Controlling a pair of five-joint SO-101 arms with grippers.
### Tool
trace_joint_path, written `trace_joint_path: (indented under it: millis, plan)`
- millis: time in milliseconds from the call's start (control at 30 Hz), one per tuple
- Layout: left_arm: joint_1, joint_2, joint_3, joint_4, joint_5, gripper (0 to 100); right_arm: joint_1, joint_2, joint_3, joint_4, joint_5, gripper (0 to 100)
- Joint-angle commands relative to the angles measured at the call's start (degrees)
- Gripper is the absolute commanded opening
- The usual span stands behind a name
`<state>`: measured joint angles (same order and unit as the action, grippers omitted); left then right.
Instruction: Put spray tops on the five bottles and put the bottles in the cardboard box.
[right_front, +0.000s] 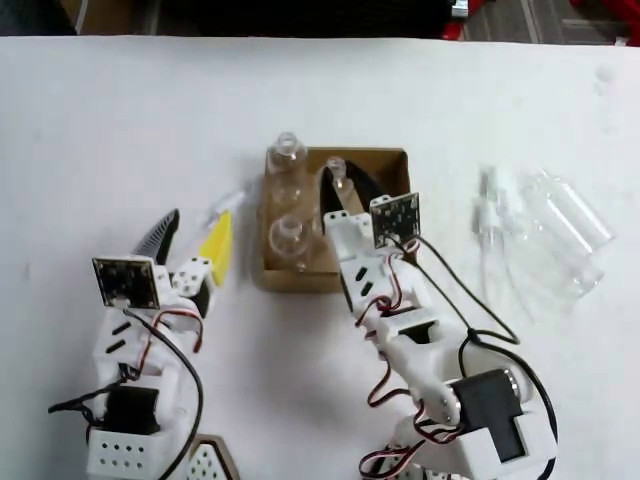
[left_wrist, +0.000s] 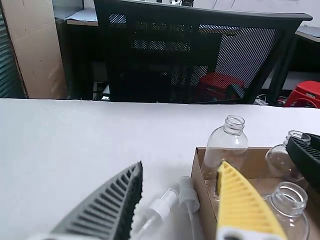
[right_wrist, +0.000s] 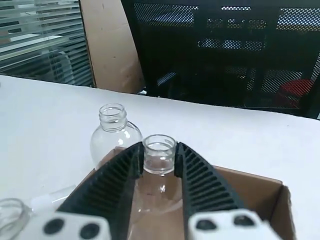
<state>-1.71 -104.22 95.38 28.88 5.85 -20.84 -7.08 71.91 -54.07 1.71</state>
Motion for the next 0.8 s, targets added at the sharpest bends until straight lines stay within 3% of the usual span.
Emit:
trace_joint_path:
  millis: [0, 200, 400, 767]
  plan:
    - [0.2, -0.7, -0.4, -1.5, -0.8, 22, 0.2, -0.3, -0.7, -1.1, 0.8, 1.8]
    - [0.2, -0.7, -0.4, -1.5, -0.8, 22, 0.1, -0.3, -0.7, -1.1, 0.8, 2.6]
    - [0.2, -0.7, -0.4, -1.5, -0.8, 22, 0.0, -0.7, -0.2, 0.0, 0.8, 11.6]
    - [0.2, -0.7, -0.4, -1.5, -0.8, 22, -0.7, -0.8, -0.2, 0.7, 0.8, 10.9]
